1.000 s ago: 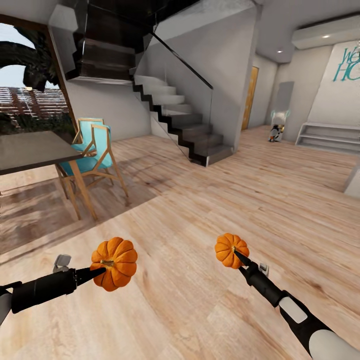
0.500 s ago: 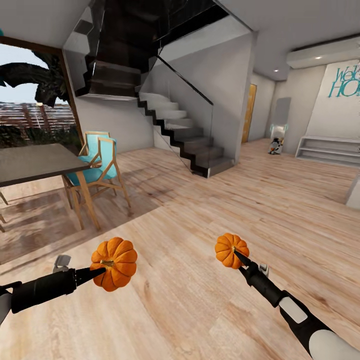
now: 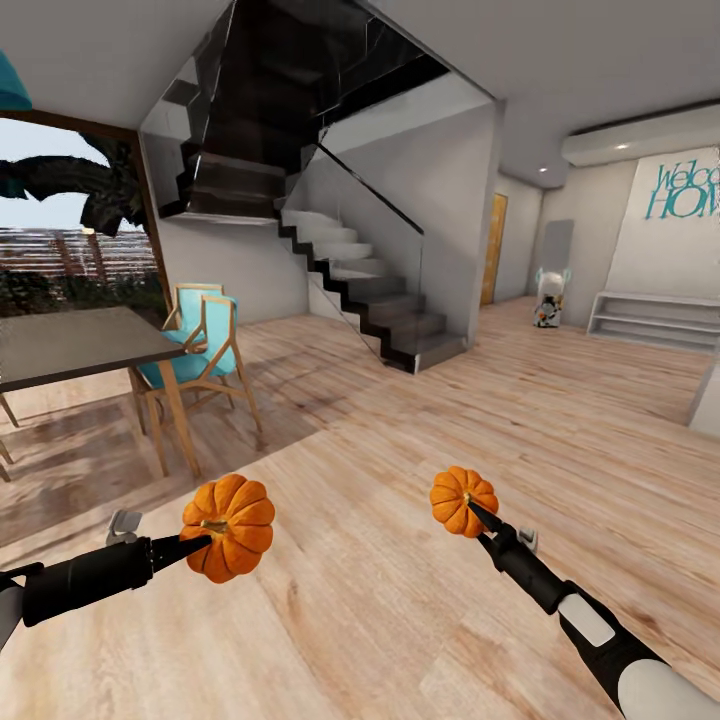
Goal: Place each of the two pumpkins and all three candles from the living room inside a cabinet in the living room (use any cabinet), then make sure every cabinet is closed, and position the cauldron so it is next to a table in the living room.
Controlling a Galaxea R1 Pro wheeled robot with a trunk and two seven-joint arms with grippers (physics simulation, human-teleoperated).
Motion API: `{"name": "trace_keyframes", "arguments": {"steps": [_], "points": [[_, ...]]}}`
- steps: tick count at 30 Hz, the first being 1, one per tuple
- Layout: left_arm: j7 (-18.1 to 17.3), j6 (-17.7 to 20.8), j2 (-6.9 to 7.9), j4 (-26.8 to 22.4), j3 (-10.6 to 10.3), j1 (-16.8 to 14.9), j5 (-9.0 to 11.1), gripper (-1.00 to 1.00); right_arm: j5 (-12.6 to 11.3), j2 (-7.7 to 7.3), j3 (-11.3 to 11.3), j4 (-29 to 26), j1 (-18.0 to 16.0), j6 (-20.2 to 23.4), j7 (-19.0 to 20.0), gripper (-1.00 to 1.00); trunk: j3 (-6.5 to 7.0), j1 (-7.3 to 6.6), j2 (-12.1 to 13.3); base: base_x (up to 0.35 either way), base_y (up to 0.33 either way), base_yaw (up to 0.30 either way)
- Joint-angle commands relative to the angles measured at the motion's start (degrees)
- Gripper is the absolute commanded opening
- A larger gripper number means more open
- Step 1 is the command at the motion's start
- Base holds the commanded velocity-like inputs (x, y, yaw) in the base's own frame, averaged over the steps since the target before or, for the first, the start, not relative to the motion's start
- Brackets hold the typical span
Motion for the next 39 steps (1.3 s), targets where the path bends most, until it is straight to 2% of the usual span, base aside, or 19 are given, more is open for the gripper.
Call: {"name": "trace_keyframes", "arguments": {"steps": [1, 16, 39], "points": [[0.06, 0.20, 0.01, -0.01, 0.02, -0.03, 0.02, -1.00, -0.56, -0.06, 0.32, 0.04, -0.03, 0.36, 0.09, -1.00, 0.16, -0.04, -0.01, 0.000, 0.000, 0.000], [0.06, 0.19, -0.06, -0.01, 0.02, -0.03, 0.02, -1.00, -0.56, 0.03, 0.32, 0.04, -0.03, 0.38, 0.01, -1.00, 3.42, -0.42, 0.19, 0.000, 0.000, 0.000], [0.06, 0.22, 0.02, -0.01, 0.02, -0.03, 0.02, -1.00, -0.56, 0.38, 0.41, 0.04, -0.03, 0.54, -1.77, -1.00, 6.47, -1.02, 0.50, 0.000, 0.000, 0.000]]}}
